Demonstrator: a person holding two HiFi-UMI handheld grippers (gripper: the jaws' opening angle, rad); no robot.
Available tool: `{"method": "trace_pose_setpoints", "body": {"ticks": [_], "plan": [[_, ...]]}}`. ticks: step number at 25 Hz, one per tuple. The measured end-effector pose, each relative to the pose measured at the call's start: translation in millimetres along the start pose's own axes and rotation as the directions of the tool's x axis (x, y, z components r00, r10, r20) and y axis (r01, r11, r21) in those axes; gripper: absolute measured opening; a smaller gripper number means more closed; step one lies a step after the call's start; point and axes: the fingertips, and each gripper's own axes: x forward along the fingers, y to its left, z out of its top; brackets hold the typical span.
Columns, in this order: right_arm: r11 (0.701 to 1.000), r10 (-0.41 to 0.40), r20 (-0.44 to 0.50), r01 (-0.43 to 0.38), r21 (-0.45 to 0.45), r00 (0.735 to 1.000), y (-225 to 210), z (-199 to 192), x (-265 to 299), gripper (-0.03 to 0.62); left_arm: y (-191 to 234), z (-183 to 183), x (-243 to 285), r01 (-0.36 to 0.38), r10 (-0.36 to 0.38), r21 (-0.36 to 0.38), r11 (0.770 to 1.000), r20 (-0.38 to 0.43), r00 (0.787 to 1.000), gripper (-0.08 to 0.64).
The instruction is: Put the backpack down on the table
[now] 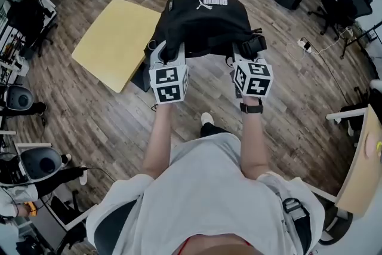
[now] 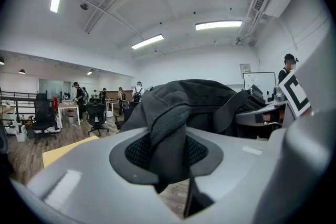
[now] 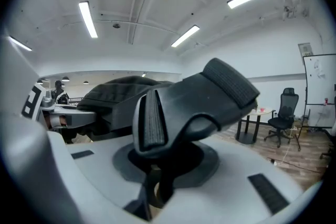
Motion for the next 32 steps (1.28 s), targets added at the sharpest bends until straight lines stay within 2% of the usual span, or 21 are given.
{"method": "trace_pose_setpoints", "body": {"ticks": [10, 17, 24, 32], "plan": [[0.994, 0.102, -0.011, -0.102, 0.027, 0.995, -50, 26, 114, 0.078, 21, 10, 107, -0.066, 0.065, -0.006, 0.998, -0.033, 0.997, 0.12], [0.985, 0.169, -0.022, -0.168, 0.034, 0.985, -61, 28, 162, 0.078, 32, 5, 138, -0.112, 0.111, -0.014, 0.994, -0.058, 0.992, 0.12], [0.965, 0.261, -0.079, -0.256, 0.062, 0.962, -25, 12, 204, 0.08, 74, -14, 136, -0.196, 0.192, -0.026, 0.98, -0.118, 0.974, 0.12], [0.943, 0.333, -0.096, -0.334, 0.01, 0.938, 50, 24, 281, 0.08, 173, -25, 148, -0.271, 0.262, -0.077, 0.959, -0.108, 0.959, 0.121]]}}
